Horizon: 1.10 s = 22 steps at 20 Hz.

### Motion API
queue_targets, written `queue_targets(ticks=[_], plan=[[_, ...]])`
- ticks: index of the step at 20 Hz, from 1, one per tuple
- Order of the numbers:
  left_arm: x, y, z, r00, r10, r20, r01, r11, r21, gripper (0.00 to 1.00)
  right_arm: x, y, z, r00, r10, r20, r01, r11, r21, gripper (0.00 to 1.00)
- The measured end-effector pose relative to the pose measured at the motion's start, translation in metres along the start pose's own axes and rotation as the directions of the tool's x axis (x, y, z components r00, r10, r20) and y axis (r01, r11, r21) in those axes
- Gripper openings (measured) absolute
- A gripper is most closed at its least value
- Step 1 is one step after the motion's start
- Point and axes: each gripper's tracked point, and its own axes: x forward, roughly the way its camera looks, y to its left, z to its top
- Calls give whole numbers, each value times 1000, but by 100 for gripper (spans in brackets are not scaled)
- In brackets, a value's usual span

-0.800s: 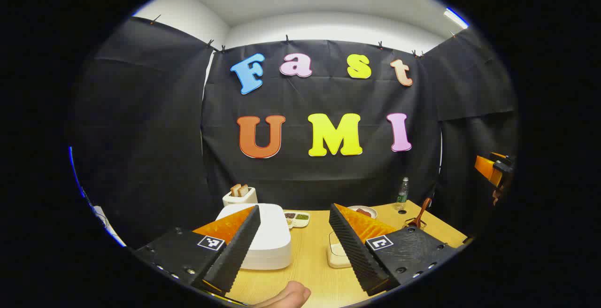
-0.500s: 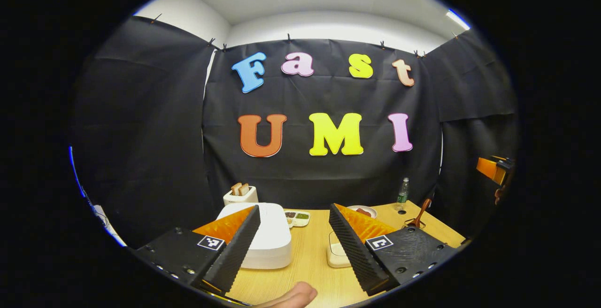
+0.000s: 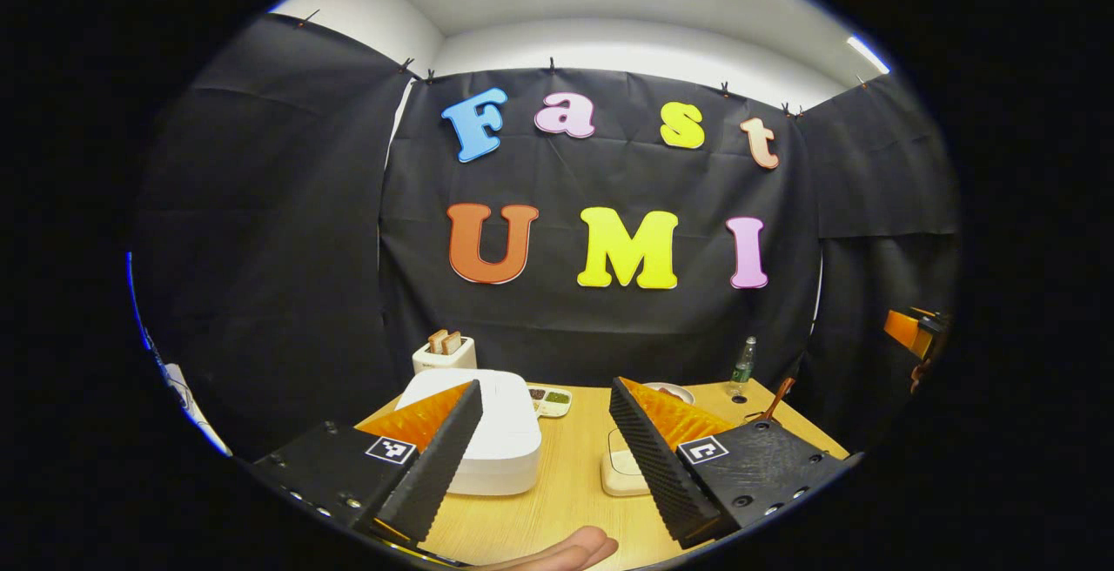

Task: Close the left gripper, press the button to open the rice cooker; take a wooden spoon from the chopstick holder with the right hand, scoop a spoonful of rice and pour it into the rice cooker, then put the wooden spoon back into the chopstick holder.

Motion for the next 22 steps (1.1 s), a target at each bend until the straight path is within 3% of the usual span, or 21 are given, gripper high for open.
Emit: queue_targets(ticks=[5, 9, 12, 16, 17, 18, 19, 20, 21, 22], plan=[[6, 1, -13, 999, -17, -48, 16, 1000, -25, 92, 6, -8, -3, 1000, -12, 10, 12, 1000, 6, 99], [13, 11, -1, 1000, 21, 21, -21, 1000, 4, 92, 13, -15, -6, 998, -25, 51, 25, 1000, 7, 100], [21, 0, -5, 1000, -24, 8, 24, 1000, 20, 91, 24, -21, -14, 997, -42, 65, 42, 999, 9, 99], [35, 4, -9, 999, -42, -3, 42, 996, 77, 61, 38, -29, -17, 996, -44, 80, 44, 999, -4, 100], [38, 8, -11, 999, -35, -6, 35, 997, 74, 46, 41, -30, -19, 996, -44, 79, 44, 999, 3, 99], [43, 10, -13, 1000, -27, -8, 28, 997, 67, 48, 45, -33, -20, 996, -45, 78, 44, 999, 10, 99], [50, 15, -15, 1000, -12, -10, 12, 998, 65, 28, 48, -35, -22, 996, -47, 76, 46, 999, 16, 99], [56, 25, -18, 1000, 19, -17, -18, 998, 60, 20, 51, -37, -25, 996, -47, 75, 45, 999, 20, 100], [62, 34, -26, 998, 44, -49, -41, 998, 55, 3, 53, -38, -26, 996, -46, 76, 45, 999, 23, 99], [69, 40, -43, 993, 61, -105, -56, 997, 53, 0, 55, -40, -27, 996, -49, 76, 48, 999, 23, 99]])
